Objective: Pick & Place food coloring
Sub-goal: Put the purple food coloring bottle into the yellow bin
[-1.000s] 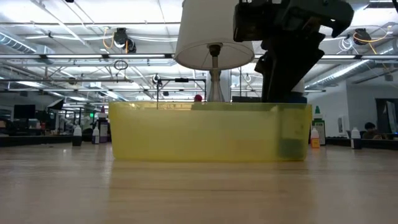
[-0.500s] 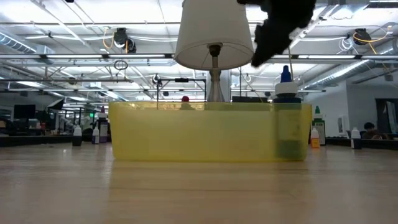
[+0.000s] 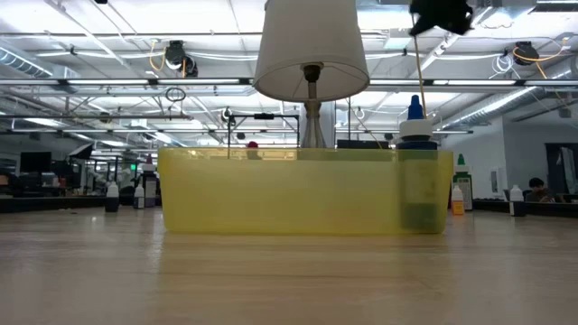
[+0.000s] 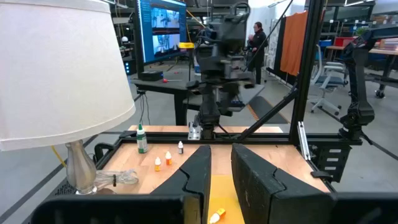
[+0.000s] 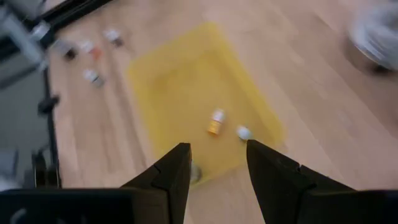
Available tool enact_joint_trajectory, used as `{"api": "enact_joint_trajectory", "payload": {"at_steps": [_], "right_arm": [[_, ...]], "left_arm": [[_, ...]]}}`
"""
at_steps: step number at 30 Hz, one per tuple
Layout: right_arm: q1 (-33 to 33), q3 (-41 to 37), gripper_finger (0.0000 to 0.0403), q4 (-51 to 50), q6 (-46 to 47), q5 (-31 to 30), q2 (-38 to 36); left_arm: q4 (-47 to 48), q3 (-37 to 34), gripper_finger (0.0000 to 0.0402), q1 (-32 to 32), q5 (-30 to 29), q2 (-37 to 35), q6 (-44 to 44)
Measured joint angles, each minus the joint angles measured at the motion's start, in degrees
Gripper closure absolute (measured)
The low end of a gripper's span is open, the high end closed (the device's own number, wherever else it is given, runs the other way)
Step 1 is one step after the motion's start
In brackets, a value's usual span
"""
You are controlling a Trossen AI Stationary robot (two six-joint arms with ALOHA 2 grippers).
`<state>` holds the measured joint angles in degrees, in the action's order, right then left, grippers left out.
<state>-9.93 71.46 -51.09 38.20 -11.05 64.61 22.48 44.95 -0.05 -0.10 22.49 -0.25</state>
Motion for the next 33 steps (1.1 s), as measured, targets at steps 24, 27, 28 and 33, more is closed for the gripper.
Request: {"api": "enact_joint_trajectory", "payload": {"at_steps": [24,27,28,33], "right_arm": [[36.1,-13.82,0.0201,-27.6,-7.99,9.63,0.55],[38.99,-18.02,0.0201,-25.43,-10.1,9.91,0.53],[40.0,-19.12,0.02,-24.69,-10.62,9.88,0.55],[44.59,-22.73,0.0201,-19.98,-12.71,10.38,0.55]], "left_arm": [[0.0,0.01,0.0334,0.02,0.01,0.01,0.0],[0.0,0.0,0.0334,0.02,0.0,0.01,0.0],[-0.02,0.0,0.0334,0.02,0.0,0.01,0.02],[-0.01,0.02,0.0334,0.02,0.01,0.01,0.0]]}}
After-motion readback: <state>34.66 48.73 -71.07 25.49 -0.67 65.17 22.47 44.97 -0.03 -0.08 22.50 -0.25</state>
